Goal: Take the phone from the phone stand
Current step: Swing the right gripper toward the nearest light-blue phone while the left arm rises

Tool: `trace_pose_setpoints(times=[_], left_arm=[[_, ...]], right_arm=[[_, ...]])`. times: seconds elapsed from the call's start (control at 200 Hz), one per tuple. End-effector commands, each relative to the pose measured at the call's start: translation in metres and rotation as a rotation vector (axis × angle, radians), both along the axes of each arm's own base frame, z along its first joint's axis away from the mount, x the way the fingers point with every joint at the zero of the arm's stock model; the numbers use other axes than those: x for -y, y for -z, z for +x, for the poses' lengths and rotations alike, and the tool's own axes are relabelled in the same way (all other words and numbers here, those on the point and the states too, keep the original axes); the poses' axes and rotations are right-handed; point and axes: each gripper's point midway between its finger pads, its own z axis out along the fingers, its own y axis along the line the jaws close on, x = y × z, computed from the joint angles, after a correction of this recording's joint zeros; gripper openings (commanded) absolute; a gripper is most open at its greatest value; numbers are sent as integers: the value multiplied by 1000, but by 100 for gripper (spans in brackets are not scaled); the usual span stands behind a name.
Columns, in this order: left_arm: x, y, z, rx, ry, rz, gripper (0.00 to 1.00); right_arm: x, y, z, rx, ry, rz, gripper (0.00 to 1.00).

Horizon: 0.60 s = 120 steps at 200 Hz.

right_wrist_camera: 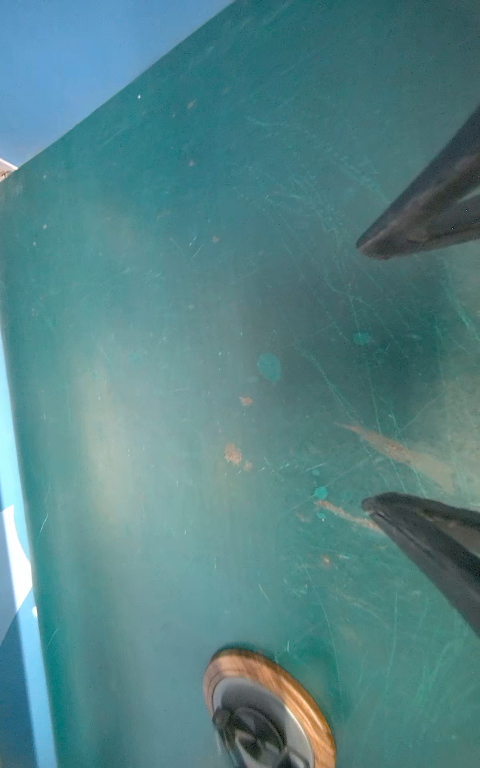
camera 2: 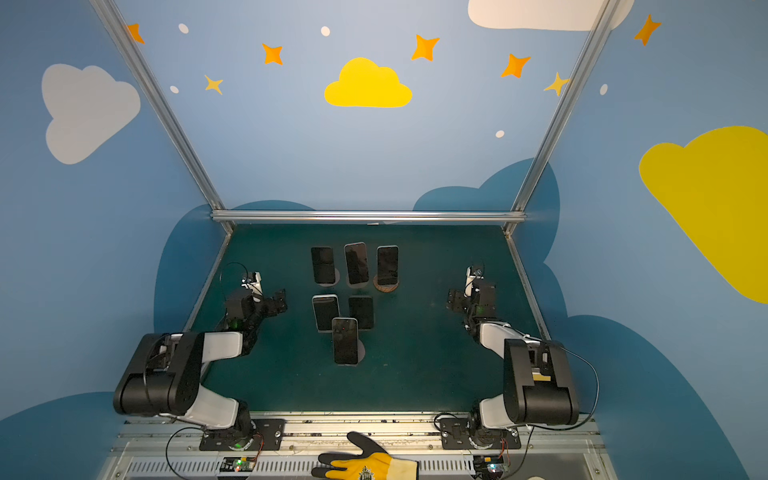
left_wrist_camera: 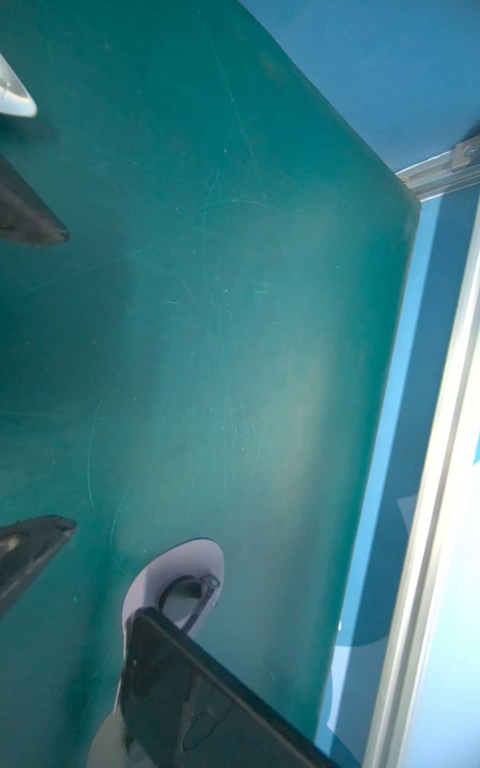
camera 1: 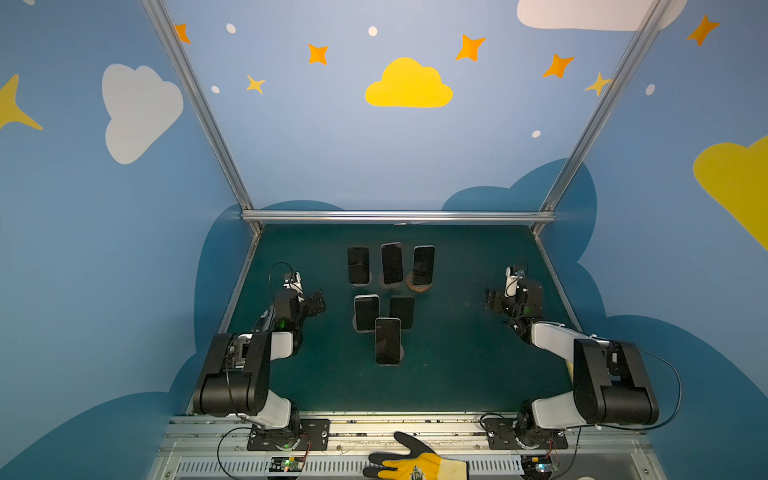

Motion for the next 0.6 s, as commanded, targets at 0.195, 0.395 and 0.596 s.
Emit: trace_pose_setpoints(times=[0.195,0.395,0.596], left_arm=[[30,-162,-19,117,88,-101,100],[-52,-206,-73,201,-627,-513,100],[-79,-215,-77,302,-696,-670,100]], right_arm=[[-3,-126,-8,145,179,-54,89],[-16,-178,-38,147,298,508,89],[-72,-201,-70,51,12,463,61]])
